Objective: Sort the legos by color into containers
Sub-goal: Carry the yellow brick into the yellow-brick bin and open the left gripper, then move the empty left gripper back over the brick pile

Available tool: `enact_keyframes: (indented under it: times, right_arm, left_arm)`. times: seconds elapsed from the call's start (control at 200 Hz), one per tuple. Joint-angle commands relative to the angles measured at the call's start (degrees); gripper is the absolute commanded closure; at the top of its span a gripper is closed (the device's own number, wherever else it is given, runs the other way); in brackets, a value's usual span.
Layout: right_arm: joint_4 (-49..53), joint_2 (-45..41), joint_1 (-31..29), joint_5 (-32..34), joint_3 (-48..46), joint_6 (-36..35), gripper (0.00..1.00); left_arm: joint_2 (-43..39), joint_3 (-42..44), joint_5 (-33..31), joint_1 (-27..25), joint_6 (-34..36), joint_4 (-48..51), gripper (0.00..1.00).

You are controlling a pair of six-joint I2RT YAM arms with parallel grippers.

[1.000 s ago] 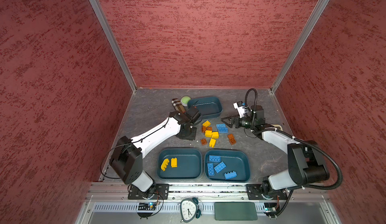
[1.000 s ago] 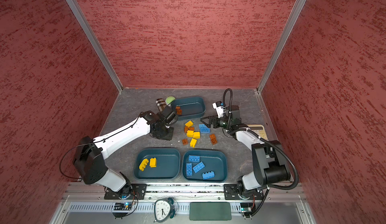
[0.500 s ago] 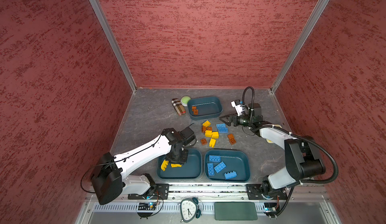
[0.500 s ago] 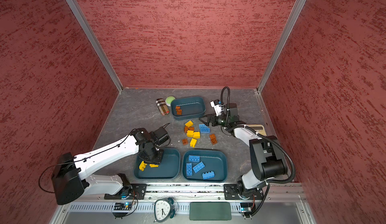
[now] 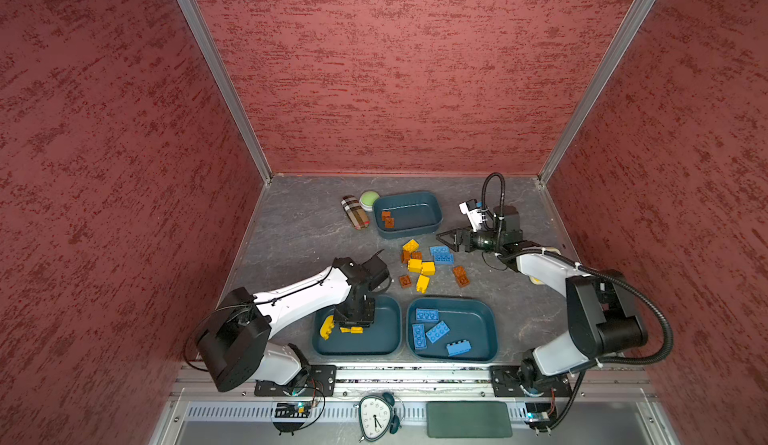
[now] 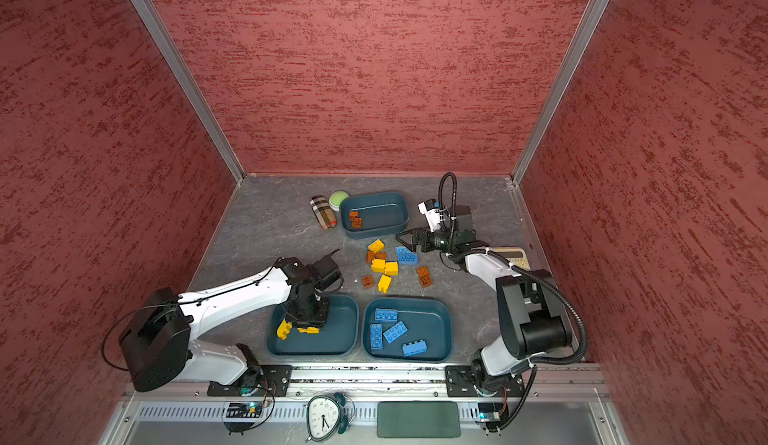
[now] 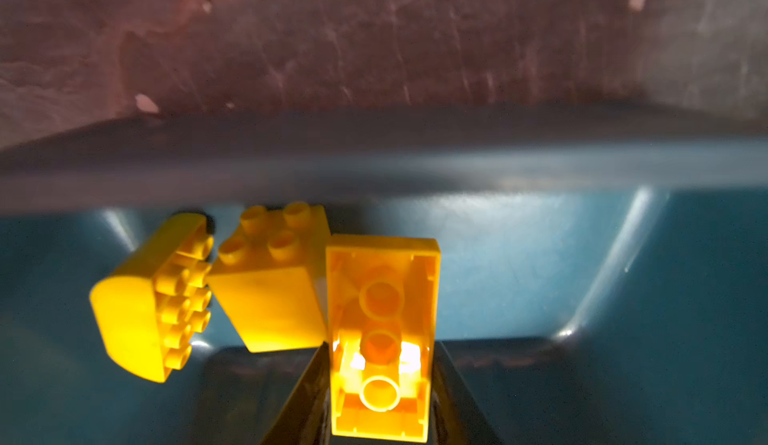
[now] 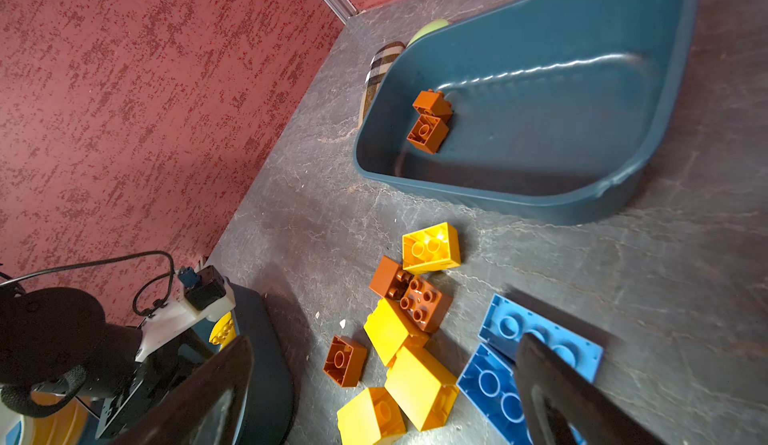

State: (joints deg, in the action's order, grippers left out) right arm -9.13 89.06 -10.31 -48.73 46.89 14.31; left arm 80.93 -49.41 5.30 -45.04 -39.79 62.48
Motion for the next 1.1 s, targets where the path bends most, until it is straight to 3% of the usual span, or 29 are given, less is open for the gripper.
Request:
enact_keyframes:
  times: [0.0, 0.205, 0.406, 0.641, 0.907, 1.092]
  right_arm:
    - [0.3, -0.2, -0.3, -0.4, 0.8, -1.1, 0.01]
    - [0.5, 0.1, -0.3, -0.3, 1.1, -1.4, 0.01]
    - [-0.1, 0.2, -0.2, -0.3, 1.1, -1.1, 0.01]
    - [-0.2, -0.2, -0.3, 0.2, 1.3, -1.1, 0.01]
    - [-1.1, -0.7, -0.2, 0.5, 0.2, -0.9, 0.01]
    - [-0.8, -0.8, -0.3, 0.8, -0.1, -1.5, 0.01]
  left_arm:
    - [0.1, -1.6, -1.5, 1.1, -1.7, -1.7, 0.55]
    - [0.2, -5.7, -2.1, 2.3, 0.1, 0.0, 0.47]
    - [3.4, -15.2, -1.6, 4.0, 5.1, -1.4, 0.39]
    - [14.5, -27.2, -1.3, 6.6, 11.8, -5.5, 0.35]
    - [26.1, -36.1, 0.1, 7.9, 10.5, -12.6, 0.34]
    - [32.1, -41.1, -2.6, 7.9, 9.8, -13.6, 0.34]
